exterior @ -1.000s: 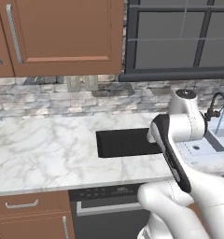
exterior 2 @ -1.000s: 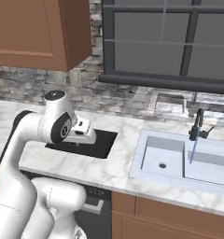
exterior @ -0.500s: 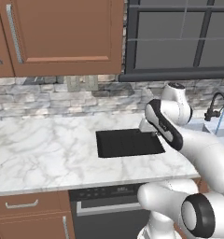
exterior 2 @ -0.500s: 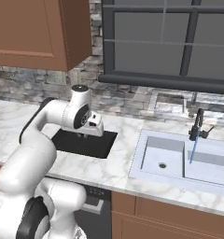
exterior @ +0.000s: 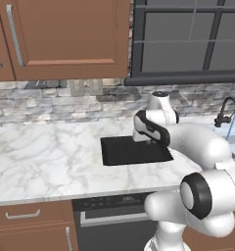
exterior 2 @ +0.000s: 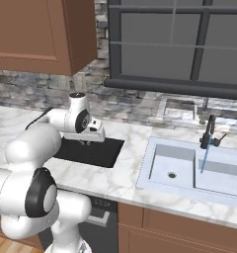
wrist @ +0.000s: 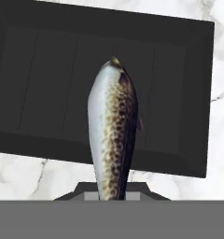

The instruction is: Take the fish out of the fridge, briefly rinse it in the sink, and place it on the tray next to the sink.

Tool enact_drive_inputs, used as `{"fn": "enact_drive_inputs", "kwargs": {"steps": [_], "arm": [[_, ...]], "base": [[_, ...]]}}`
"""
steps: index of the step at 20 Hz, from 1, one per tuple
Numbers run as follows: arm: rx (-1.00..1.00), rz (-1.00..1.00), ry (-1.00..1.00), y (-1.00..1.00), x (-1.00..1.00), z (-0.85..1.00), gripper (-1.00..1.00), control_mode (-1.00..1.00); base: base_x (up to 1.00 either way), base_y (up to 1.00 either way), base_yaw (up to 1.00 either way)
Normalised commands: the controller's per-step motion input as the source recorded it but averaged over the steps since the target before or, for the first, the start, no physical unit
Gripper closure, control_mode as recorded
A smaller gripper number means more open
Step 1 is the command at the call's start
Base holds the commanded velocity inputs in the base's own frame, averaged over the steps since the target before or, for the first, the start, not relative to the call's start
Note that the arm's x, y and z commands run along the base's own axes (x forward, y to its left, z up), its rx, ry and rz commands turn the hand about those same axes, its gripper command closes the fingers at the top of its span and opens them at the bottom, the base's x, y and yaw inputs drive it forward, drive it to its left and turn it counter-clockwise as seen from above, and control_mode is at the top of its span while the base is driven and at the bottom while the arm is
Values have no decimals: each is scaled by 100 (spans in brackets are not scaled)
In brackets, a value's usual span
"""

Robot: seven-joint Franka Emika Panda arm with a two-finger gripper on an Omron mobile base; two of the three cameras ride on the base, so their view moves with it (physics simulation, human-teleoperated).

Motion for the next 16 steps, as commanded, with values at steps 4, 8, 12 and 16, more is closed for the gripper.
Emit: {"fn": "enact_drive_inputs", "kwargs": {"steps": [4,8,12,16], "arm": [[-4,0,-5,1,25,-24,100,-100],[0,0,0,0,13,-28,100,-100],[0,0,0,-1,28,-18,100,-100],[0,0,0,-2,25,0,100,-100]], "base": [[0,0,0],[0,0,0],[0,0,0],[0,0,0]]}}
